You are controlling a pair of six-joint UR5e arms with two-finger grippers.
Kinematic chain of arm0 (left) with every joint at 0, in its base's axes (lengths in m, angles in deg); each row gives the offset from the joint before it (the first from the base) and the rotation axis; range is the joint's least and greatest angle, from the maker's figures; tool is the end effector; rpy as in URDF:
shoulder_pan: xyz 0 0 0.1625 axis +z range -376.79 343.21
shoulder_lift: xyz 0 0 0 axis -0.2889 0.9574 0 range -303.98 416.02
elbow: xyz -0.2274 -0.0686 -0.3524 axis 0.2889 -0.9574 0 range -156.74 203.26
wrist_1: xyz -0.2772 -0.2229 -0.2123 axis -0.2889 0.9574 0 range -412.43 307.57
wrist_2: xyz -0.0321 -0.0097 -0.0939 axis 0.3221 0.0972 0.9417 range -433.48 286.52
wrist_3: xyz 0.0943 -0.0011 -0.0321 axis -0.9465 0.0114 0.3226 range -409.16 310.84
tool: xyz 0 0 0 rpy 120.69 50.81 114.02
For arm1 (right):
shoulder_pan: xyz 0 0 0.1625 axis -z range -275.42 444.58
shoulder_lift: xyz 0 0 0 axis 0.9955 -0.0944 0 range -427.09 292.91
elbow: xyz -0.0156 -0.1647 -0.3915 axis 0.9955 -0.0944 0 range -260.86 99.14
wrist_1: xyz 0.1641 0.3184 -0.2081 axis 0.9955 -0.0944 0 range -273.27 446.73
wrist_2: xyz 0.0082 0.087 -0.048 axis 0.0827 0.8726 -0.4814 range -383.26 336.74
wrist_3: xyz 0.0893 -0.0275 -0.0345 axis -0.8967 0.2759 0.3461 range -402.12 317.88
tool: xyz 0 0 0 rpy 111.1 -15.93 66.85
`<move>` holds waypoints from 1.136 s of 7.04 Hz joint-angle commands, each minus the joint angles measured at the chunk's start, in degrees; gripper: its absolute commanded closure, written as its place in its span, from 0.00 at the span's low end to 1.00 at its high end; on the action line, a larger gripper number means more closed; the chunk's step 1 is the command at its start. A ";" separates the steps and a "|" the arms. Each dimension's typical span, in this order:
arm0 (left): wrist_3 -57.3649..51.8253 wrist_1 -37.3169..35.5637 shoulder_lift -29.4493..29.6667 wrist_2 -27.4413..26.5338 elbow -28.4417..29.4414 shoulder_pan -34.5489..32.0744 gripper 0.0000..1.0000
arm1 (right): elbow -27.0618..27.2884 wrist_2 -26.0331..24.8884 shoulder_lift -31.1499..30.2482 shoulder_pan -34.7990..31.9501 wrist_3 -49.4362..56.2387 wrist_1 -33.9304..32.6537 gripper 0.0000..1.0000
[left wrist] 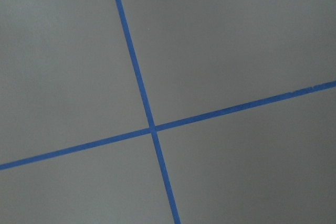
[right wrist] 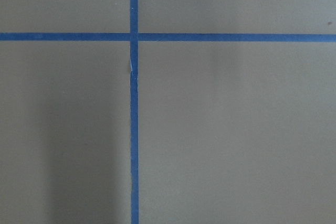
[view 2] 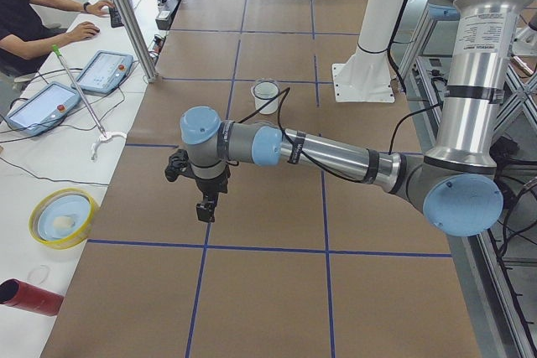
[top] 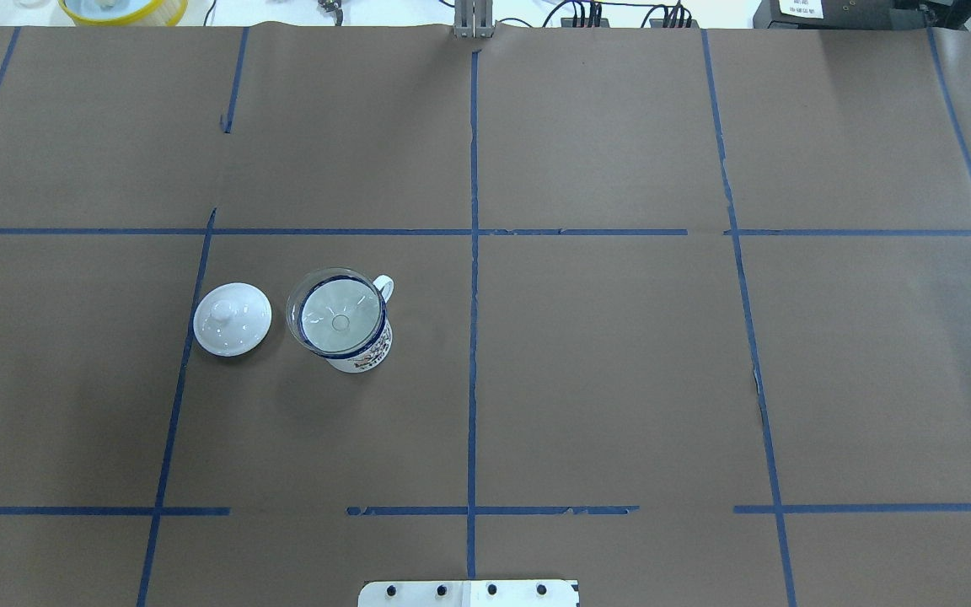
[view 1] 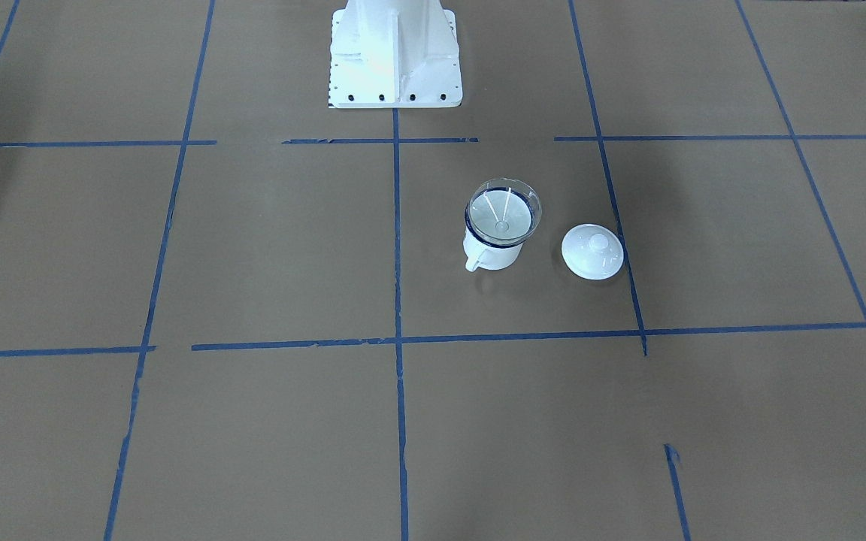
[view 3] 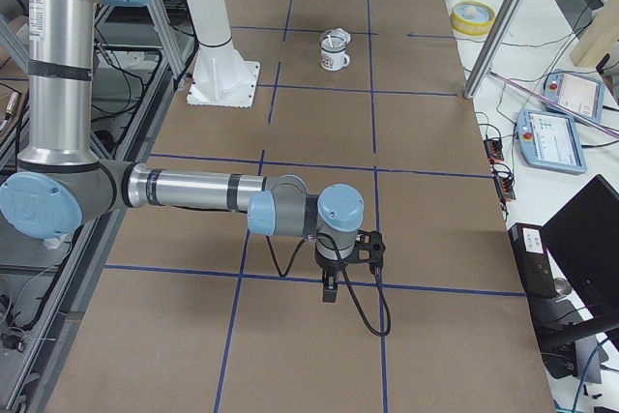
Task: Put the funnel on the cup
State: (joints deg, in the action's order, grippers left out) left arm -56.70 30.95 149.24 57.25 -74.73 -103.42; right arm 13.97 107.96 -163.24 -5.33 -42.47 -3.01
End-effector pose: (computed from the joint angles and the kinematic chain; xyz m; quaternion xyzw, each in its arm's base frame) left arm -0.0379 -0.5171 0.5779 0.0500 0.3461 0.1029 0.9312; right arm 0.0669 -0.4450 0.6708 -0.0100 -0.3519 0.0054 0.9360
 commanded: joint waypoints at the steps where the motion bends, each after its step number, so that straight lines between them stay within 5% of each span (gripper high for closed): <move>1: -0.29 0.55 -3.56 3.18 0.17 -0.12 0.00 | 0.00 0.00 0.00 0.00 0.00 0.00 0.00; 3: -0.29 0.55 -4.80 7.96 1.13 -0.12 0.00 | 0.08 0.00 0.00 0.00 0.00 0.00 0.00; 8: -0.20 1.43 -4.80 4.27 1.31 -3.28 0.00 | 0.00 0.00 0.00 0.00 0.00 0.00 0.00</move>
State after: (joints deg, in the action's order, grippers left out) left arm -56.93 32.33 144.47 62.16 -73.46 -106.50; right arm 13.97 107.96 -163.24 -5.33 -42.47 -3.01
